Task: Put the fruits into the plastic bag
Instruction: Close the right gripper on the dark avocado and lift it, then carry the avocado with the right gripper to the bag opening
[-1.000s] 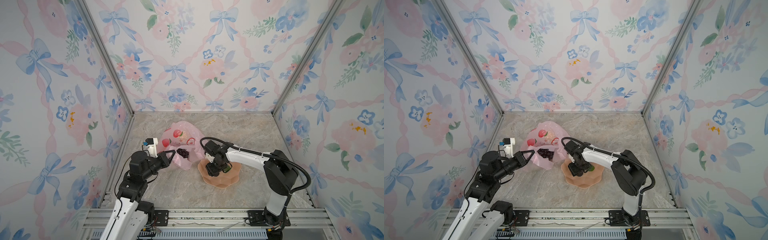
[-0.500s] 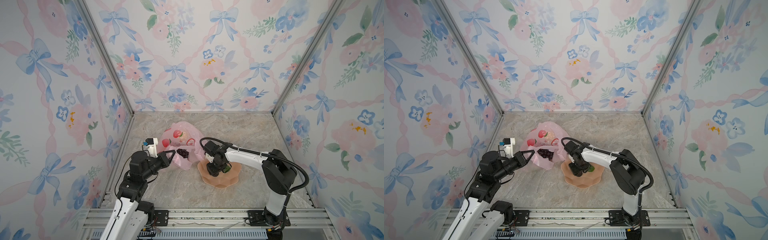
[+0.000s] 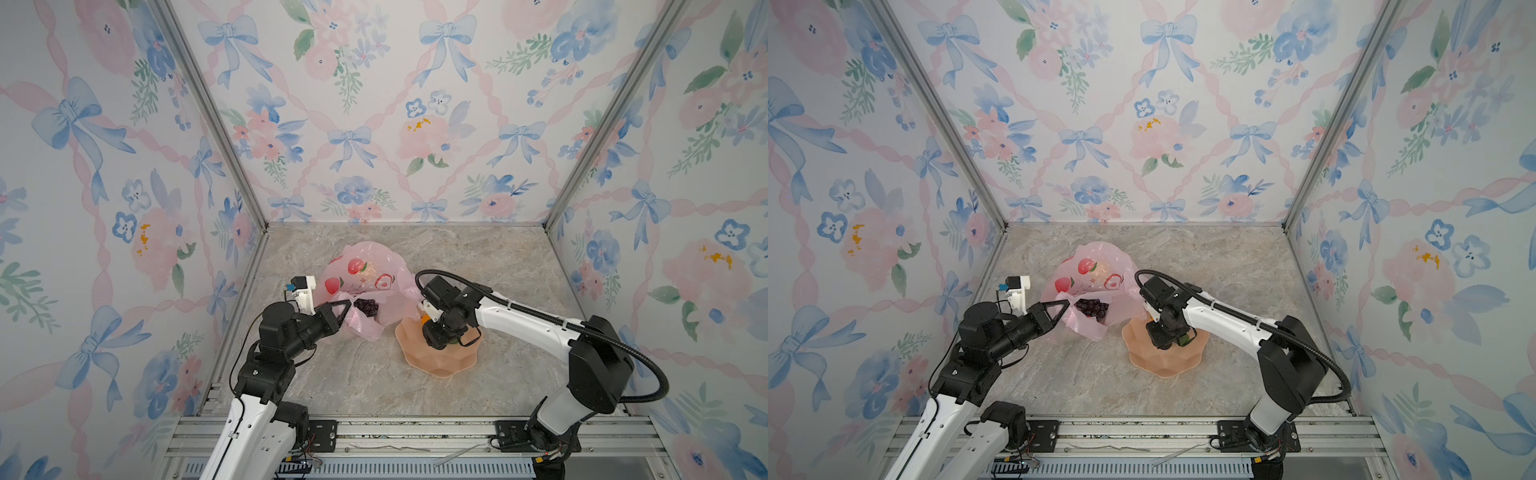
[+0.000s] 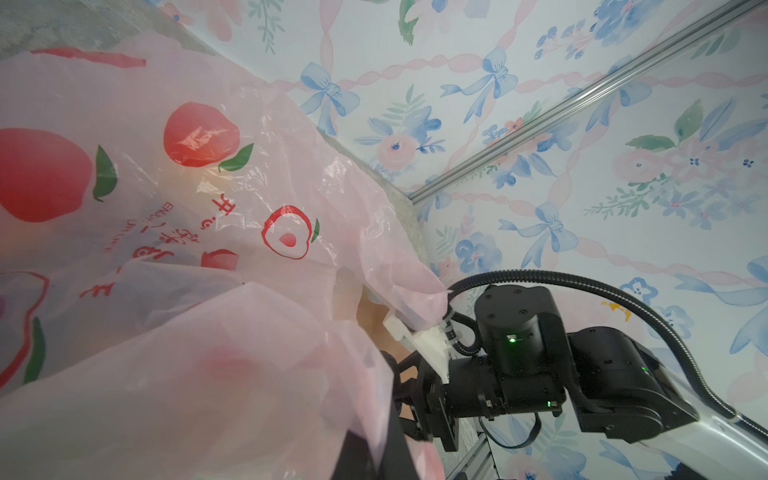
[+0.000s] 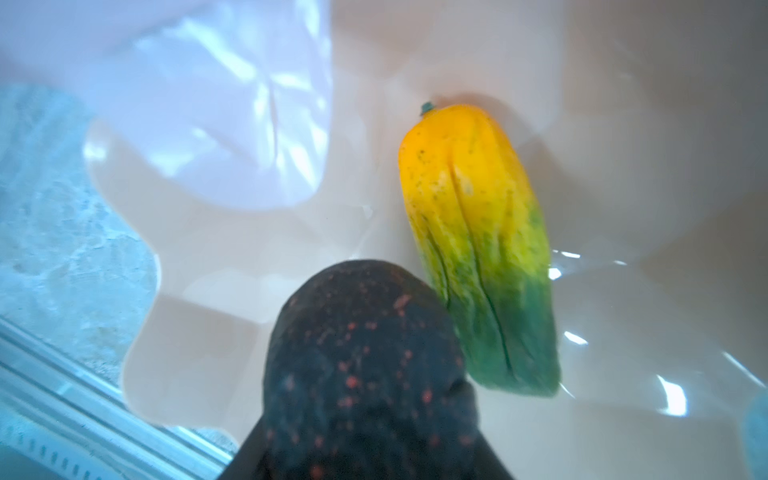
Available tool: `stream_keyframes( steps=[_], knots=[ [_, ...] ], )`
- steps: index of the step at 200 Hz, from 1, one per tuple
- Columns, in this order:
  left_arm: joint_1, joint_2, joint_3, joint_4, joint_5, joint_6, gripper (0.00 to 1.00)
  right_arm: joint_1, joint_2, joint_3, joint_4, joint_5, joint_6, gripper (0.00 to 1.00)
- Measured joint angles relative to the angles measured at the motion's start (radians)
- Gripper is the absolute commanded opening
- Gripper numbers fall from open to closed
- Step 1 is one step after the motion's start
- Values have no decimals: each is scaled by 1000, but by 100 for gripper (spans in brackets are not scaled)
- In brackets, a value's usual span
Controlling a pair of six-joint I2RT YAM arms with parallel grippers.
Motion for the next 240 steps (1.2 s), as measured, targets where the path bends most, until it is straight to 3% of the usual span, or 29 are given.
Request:
stream_keyframes(
  steps=[70, 133, 169, 240],
  knots=[
    [0, -25, 0, 0, 16, -8, 0, -106, -270, 8, -112, -74, 40, 42],
    [0, -35, 0, 1, 50, -11, 0, -150, -412, 175, -183, -196, 117, 42],
    [0, -36, 1, 1, 73, -7, 0, -123, -345, 301, -179, -310, 174, 42],
    [-1, -48, 1, 1, 103, 0, 0, 5, -29, 461, -101, -431, 213, 42]
  ],
)
